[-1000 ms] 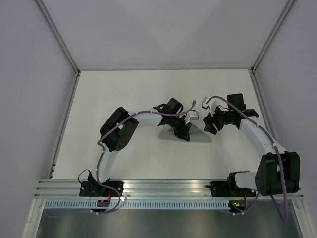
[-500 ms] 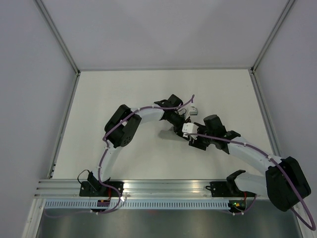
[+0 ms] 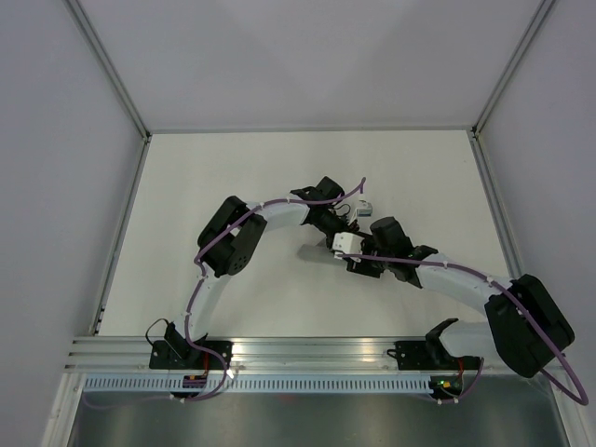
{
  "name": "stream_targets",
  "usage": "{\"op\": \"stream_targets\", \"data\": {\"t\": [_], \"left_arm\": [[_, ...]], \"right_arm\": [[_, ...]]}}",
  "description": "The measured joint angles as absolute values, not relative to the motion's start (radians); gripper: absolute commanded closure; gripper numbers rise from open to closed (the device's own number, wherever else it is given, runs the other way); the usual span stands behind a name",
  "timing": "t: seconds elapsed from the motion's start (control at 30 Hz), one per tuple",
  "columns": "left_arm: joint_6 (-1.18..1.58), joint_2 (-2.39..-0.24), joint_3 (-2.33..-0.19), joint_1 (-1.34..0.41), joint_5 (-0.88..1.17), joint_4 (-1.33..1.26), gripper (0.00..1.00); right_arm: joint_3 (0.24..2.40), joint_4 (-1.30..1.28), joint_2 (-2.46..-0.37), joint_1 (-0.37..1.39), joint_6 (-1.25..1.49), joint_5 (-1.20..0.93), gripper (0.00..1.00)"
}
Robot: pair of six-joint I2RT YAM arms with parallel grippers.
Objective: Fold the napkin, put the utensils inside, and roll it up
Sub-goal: Roll the napkin with the utensil
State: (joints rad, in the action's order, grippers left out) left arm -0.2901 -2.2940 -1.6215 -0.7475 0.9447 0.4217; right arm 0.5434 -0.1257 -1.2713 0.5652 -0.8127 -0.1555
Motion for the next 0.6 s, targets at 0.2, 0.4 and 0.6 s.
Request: {"op": "stream_targets", "data": {"t": [0.2, 0.4, 0.6], "left_arm": [[-0.289, -2.296, -1.624, -0.748, 0.945, 0.424, 0.74], [-0.289, -2.295, -1.624, -0.748, 0.943, 0.424, 0.66], [-0.280, -2.279, -1.613, -0.748, 0.913, 0.417, 0.62]], "right_arm": [[0.543, -0.118, -1.309, 0.570, -0.814, -0.153, 0.54], [0.544, -0.118, -1.328, 0.572, -0.818, -0.155, 0.69], [0.574, -0.156, -1.349, 0.572, -0.820, -0.165, 0.75]]}}
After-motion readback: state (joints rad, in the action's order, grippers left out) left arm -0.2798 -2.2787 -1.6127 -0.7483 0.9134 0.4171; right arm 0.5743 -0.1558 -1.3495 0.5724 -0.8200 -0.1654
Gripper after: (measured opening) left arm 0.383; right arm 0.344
